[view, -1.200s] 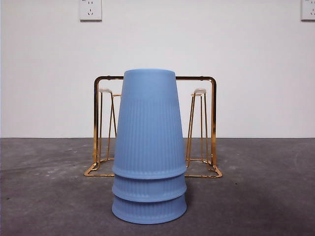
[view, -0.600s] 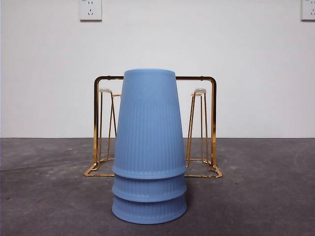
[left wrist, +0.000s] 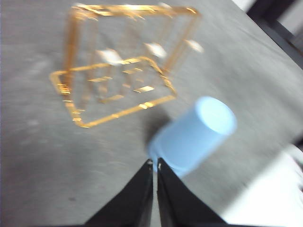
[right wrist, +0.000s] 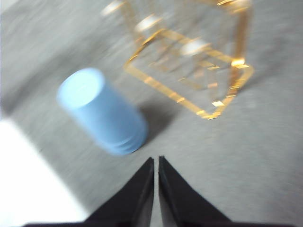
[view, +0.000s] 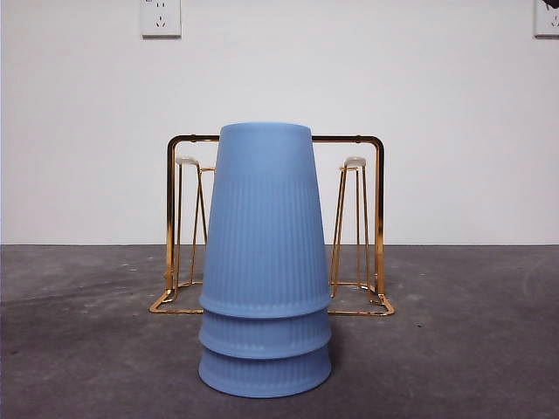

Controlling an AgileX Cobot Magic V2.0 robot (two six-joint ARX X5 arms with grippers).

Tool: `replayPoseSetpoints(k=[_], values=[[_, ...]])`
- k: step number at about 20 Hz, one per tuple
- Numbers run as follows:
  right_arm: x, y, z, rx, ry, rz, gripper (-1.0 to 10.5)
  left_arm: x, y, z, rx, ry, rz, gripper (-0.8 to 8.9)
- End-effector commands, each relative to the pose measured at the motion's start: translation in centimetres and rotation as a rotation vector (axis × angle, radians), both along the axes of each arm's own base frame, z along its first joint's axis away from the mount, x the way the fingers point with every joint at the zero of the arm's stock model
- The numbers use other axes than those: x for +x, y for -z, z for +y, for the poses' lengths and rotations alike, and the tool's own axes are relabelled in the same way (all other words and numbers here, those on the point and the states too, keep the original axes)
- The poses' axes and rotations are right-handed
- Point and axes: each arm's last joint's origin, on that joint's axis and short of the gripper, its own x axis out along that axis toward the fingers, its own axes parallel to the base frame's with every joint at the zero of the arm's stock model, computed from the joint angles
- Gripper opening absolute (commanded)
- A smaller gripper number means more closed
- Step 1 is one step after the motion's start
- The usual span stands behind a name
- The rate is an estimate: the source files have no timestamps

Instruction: Pick the top cup and place it on cupholder, pick up the mid cup and place it on cupholder, last pick the bottom cup and place it on cupholder.

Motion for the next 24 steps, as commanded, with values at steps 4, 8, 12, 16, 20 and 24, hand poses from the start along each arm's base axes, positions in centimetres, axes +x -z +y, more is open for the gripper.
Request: replayPoseSetpoints(k=[4,8,12,16,20,24], values=[[-0.2,-0.5,0.7,-0.004,-0.075,-0.037,1.1,-0.2,-0.7,-0.4,0.004,0.055,-0.037,1.74],[-0.1,-0.6,0.7,0.012,-0.06,-0.037,4.0,-0.2,-0.7,-0.4,0.004,0.056,-0.038,4.13],[0.1,-0.9,0.9,0.037,-0.058,-0.051,4.0,-0.2,-0.7,-0.4,0.004,0.056,-0.038,4.1],[1.1,-1.6,2.2,0.083,-0.108,-0.031,4.0,-0.1,-0.7,-0.4,0.003,0.056,-0.047,4.09],[2.9,-2.5,5.0,0.076,-0.196,-0.012,4.3,-0.1,-0.8,-0.4,0.002,0.055,-0.052,4.09],[4.8,-1.9,8.7,0.03,-0.263,0.002,4.3,-0.1,-0.8,-0.4,0.002,0.055,-0.052,4.09]])
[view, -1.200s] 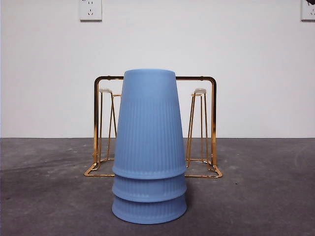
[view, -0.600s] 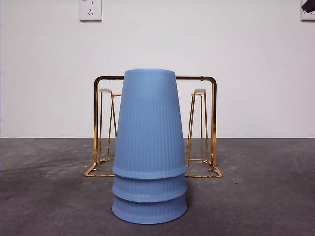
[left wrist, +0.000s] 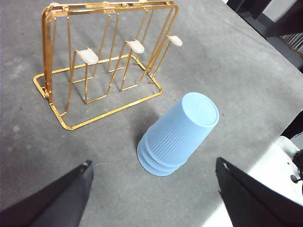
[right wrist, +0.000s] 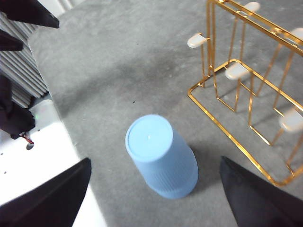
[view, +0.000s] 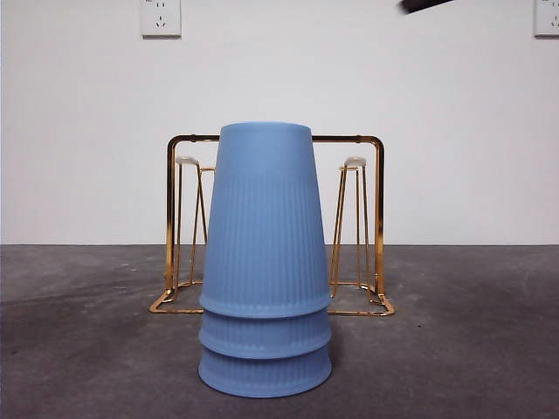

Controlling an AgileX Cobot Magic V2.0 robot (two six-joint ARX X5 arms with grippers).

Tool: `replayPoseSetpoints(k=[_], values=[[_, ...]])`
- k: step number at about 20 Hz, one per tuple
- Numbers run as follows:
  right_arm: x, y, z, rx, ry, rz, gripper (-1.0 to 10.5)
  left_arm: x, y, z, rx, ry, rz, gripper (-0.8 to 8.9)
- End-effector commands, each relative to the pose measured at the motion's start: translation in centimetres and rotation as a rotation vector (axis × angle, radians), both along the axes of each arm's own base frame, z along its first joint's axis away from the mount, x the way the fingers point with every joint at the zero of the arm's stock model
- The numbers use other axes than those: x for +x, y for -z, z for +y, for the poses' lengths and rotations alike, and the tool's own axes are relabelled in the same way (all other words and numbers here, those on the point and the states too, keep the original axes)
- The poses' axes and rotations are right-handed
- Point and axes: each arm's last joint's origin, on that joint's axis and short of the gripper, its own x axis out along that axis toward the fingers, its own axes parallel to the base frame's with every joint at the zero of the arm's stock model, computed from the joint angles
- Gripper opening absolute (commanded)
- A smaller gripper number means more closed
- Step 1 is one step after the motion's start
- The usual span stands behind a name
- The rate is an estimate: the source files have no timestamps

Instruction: Pick the top cup and place it on cupholder, pick up the mid cup and place it on cupholder, last pick the bottom cup and place it on cupholder.

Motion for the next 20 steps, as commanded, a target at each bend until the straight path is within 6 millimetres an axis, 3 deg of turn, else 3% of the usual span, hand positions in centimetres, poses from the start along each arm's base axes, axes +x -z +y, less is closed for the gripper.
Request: replayPoseSetpoints(k=[1,10,20], values=[[0.9,0.5,2.1,-0.017,-0.026,0.002,4.3,0.0,-0.7,0.0,0.001,0.016,-0.039,4.09],[2.5,4.4,7.8,-0.143,-0.073,0.015,4.4,0.0,-0.7,0.0,0.001,0.016,-0.039,4.09],[3.6,7.6,10.2,-0.241,-0.08,0.061,4.5,0.0,-0.7,0.0,0.001,0.016,-0.039,4.09]])
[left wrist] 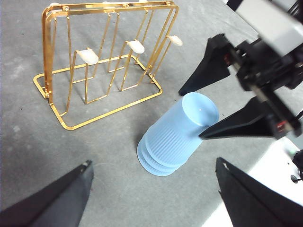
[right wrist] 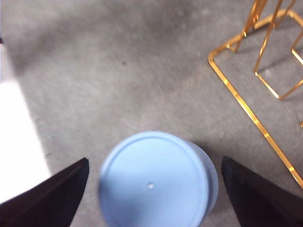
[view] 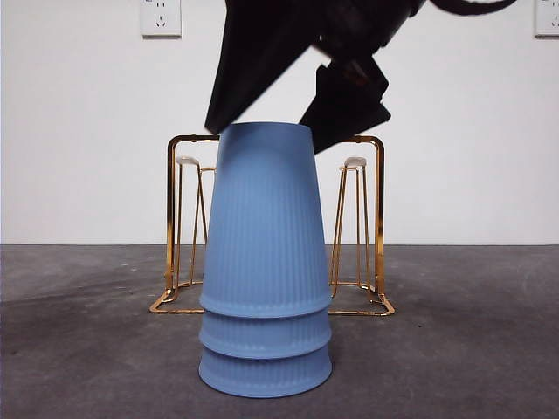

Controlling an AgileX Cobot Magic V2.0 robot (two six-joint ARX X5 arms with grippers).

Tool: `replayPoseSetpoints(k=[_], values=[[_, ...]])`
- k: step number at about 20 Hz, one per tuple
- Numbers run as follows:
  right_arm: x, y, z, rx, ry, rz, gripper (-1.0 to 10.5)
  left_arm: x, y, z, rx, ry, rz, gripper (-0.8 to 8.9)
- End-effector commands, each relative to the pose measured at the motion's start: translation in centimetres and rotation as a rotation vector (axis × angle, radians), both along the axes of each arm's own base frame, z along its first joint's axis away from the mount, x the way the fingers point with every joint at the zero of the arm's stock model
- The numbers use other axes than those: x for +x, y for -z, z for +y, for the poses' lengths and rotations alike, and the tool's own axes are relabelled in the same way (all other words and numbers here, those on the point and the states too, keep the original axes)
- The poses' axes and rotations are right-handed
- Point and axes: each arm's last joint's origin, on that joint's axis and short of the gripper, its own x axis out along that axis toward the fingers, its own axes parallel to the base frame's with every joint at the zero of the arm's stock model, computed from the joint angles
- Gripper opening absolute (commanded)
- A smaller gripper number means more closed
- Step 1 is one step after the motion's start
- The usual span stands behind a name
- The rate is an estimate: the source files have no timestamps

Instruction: Pick the top cup and place it on cupholder, pick up the mid cup and place it on cupholder, last pick the bottom cup and place it on cupholder.

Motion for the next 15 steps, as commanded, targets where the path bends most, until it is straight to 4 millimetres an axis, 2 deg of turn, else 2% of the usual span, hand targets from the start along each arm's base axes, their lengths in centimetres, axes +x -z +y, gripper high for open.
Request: replayPoseSetpoints(k=[1,3,7,15], values=[[0.22,0.23,0.72,-0.008,0.0,0.001,4.5,-0.02,-0.7,-0.04,0.001,0.016,-0.039,4.09],[0.23,0.3,0.73,-0.012,0.001,0.002,4.2,-0.02,-0.7,-0.04,0.001,0.015,-0.039,4.09],[0.21,0.29,0.73,-0.01,-0.002,0.005,2.8,-0.01,-0.7,-0.04,0.001,0.015,-0.04,4.09],[-0.27,-0.22,0.71,0.001,-0.015,-0.008,2.6,-0.02,-0.7,-0.04,0.001,0.015,-0.039,4.09]])
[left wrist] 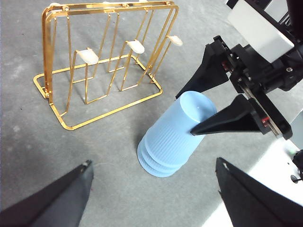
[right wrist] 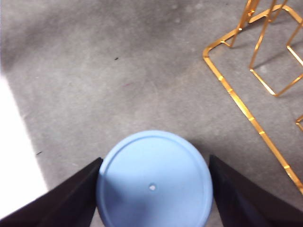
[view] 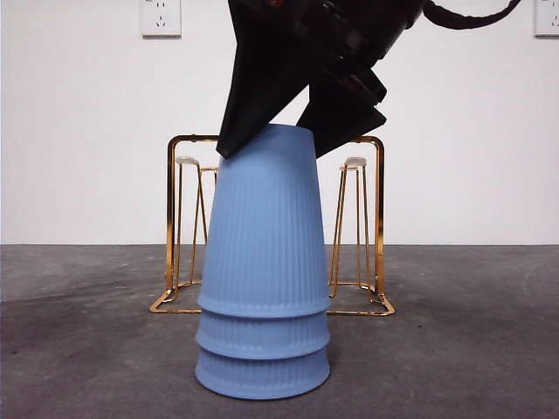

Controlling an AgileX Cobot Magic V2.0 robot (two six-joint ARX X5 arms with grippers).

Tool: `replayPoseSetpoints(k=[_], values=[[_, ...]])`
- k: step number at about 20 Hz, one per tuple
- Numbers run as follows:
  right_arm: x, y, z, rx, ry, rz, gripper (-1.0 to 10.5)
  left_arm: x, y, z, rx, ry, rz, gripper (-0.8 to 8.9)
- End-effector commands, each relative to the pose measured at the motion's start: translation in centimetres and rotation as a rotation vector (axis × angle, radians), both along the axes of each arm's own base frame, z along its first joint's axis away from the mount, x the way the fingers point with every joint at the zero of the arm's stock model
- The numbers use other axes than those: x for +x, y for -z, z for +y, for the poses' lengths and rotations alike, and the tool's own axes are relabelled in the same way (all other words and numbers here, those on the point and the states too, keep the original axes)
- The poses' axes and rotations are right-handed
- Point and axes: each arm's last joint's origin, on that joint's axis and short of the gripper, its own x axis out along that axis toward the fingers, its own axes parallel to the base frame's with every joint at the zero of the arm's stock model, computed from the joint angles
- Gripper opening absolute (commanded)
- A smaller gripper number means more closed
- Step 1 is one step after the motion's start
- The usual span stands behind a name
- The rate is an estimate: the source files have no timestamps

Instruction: Pick the top cup and place it on cupholder, pick up the mid cup and place it on cupholder, last pick the bottom cup and place it on cupholder.

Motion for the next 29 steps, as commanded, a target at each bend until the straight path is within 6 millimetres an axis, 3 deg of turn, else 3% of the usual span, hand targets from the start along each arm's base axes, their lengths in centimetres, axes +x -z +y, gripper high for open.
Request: replayPoseSetpoints(k=[1,8,15,20,25,29], values=[[-0.4,-0.9,0.3,0.026,-0.016,-0.008,2.6,0.0,-0.7,0.0,0.001,0.015,-0.039,4.09],[-1.1,-4.7,-0.5,0.073,-0.014,-0.055,2.6,0.0,-0.7,0.0,0.001,0.015,-0.04,4.09],[-1.8,-10.3,-1.5,0.101,0.001,-0.115,2.6,0.0,-0.7,0.0,0.001,0.015,-0.04,4.09],[-1.6,-13.7,-3.3,0.091,0.123,-0.252,2.6,0.0,-0.7,0.0,0.001,0.015,-0.04,4.09],[1.4,-13.7,-5.8,0.07,0.278,-0.266,2.6,0.0,-0.7,0.0,0.001,0.015,-0.039,4.09],[4.1,-12.5,-7.0,0.058,0.354,-0.229,2.6,0.0,-0.7,0.0,0.001,0.016,-0.04,4.09]])
